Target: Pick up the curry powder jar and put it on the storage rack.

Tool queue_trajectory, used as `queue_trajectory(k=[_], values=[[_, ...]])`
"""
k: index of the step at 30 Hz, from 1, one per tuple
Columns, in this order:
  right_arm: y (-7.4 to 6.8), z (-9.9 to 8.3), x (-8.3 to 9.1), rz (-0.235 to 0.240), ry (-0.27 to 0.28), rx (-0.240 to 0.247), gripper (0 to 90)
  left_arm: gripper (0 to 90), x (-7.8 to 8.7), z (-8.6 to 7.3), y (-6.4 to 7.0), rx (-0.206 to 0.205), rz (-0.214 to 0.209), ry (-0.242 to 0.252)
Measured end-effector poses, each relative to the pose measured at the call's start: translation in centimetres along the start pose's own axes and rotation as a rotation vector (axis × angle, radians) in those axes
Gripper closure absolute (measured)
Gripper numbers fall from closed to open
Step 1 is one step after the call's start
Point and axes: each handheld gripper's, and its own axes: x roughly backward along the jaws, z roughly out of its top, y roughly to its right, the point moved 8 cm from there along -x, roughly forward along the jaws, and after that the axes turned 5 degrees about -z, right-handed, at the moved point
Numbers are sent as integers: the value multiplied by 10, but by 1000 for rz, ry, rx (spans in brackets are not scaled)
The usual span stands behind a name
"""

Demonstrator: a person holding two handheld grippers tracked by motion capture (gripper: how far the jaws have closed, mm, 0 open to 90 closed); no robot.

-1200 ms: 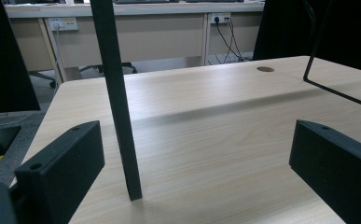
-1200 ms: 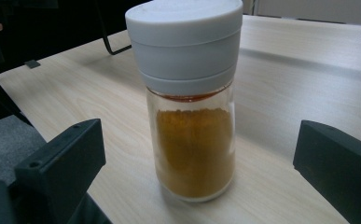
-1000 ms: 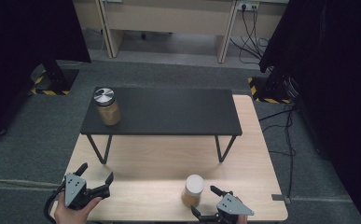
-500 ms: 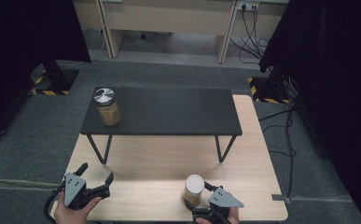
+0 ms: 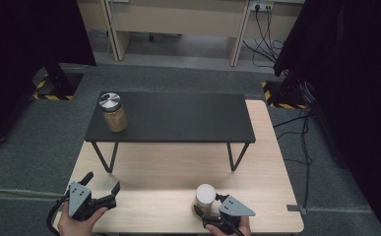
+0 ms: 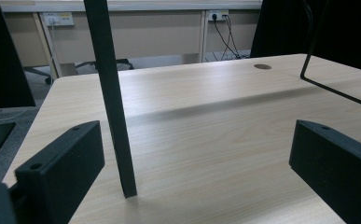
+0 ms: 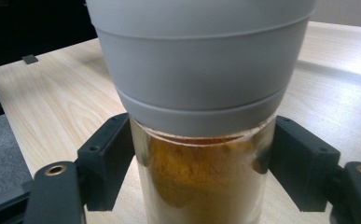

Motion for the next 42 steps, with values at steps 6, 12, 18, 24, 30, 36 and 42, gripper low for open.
queue_trajectory(k=[6,12,18,24,30,36,42], values=[[1,-2,1,-3,11,-2,301,20,-1,-1,1,4,-5,-4],[0,-4,1,-3,21,0,303,20,-1,0,1,1,-6,-3],[1,-4,1,-2,23,2,304,21,-1,0,1,1,-8,-3],[2,-8,1,7,42,3,307,20,-1,-1,2,-2,-12,-8],[3,-12,0,12,66,20,311,20,-1,0,3,-2,-12,-4],[3,-13,0,12,77,25,314,21,-1,0,3,-1,-12,-6],[2,-13,0,9,80,31,316,20,-1,0,3,1,-13,-6]])
